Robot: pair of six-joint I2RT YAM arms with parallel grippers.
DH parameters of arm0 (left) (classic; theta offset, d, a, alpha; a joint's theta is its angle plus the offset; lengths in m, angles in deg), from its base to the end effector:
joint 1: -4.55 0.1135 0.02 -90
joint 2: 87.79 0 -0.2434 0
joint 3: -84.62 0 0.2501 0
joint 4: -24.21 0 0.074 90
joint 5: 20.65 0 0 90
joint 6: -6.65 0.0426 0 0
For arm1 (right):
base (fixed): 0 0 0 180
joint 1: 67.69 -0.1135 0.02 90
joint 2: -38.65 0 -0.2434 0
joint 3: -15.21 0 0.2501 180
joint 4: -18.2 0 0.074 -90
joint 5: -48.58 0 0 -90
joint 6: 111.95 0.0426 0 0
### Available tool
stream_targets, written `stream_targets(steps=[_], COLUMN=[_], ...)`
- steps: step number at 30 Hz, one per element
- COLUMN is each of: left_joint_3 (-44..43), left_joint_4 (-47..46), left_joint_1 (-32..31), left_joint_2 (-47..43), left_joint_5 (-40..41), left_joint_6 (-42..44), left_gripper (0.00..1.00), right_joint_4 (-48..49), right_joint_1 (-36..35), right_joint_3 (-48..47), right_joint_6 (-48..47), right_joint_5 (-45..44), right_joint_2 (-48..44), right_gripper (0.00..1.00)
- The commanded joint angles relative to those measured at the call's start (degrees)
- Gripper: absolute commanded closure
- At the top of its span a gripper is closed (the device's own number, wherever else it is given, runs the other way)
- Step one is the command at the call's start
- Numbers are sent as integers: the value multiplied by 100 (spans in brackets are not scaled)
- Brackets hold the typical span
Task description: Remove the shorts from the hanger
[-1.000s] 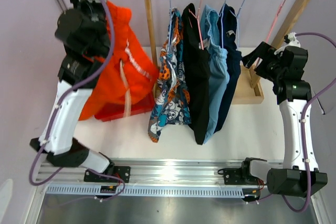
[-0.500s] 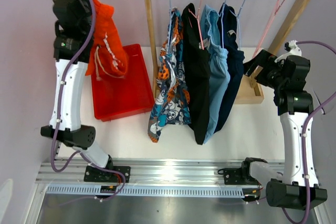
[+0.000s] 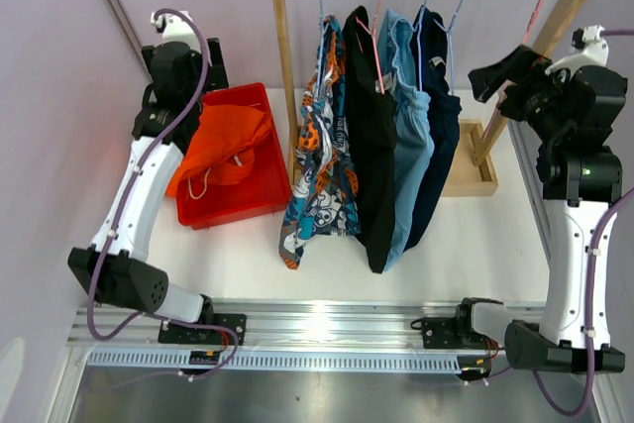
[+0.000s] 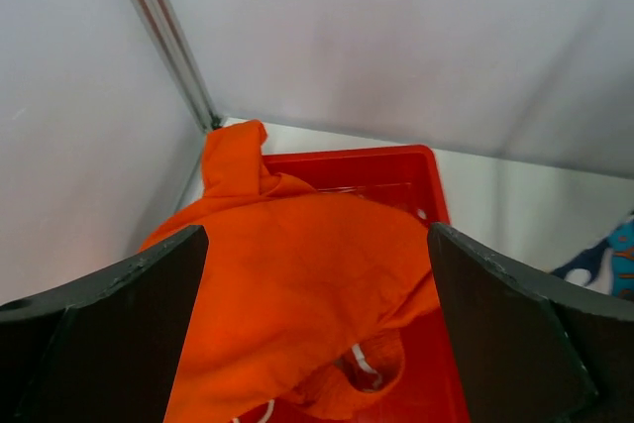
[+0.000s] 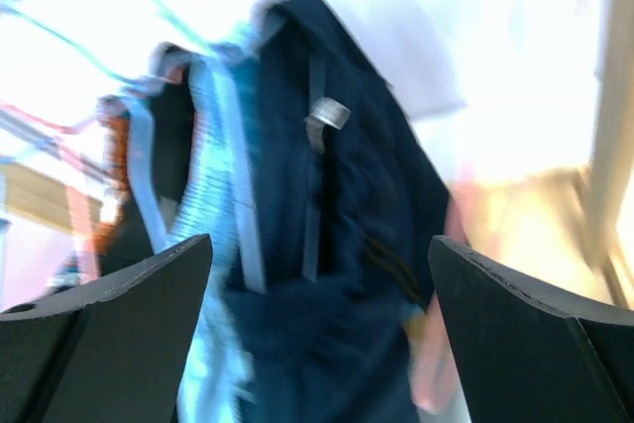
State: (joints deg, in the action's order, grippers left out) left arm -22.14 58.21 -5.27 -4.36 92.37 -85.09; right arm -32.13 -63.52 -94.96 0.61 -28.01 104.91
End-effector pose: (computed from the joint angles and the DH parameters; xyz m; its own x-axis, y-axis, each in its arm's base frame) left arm 0.3310 -0.0404 0.4334 -0.1756 0.0020 -0.9845 -0.2271 0.9729 0.0425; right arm 0.2170 -0.0059 0.4968 -0.1640 0.3861 -0.9077 -0.1042 0.9083 0.4052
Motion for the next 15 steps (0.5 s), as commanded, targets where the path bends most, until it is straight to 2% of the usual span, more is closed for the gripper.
stream_targets(steps=[1,2,6,10,13,15], left_joint_3=[566,569,1489,2280,2581,2757], left_joint_4=[-122,-148,-236,-245,-228,-202], left_joint_1=[16,7,-2,-2,-2,-2], left_joint_2=[-879,-1021,-1716,-2305,-2674,-2850], left_joint_5=[-508,-510,-650,-799,-905,-905], left_joint_6=[-669,-670,-784,-898,-951,-916], left_gripper=[1,1,1,1,1,1], right_joint_4=[147,112,-38,-135,-91,-38], right_joint_1=[-388,-390,-1100,-1234,-1251,-1260], right_joint_3=[-546,-697,-1346,-1787,-1858,-1823], right_joint_6=[116,108,-77,-165,-183,-183], right_joint_5=[48,13,-312,-471,-593,-664], right_joint_2=[316,431,1063,1635,1873,1926], right_gripper=[1,0,1,3,9,17])
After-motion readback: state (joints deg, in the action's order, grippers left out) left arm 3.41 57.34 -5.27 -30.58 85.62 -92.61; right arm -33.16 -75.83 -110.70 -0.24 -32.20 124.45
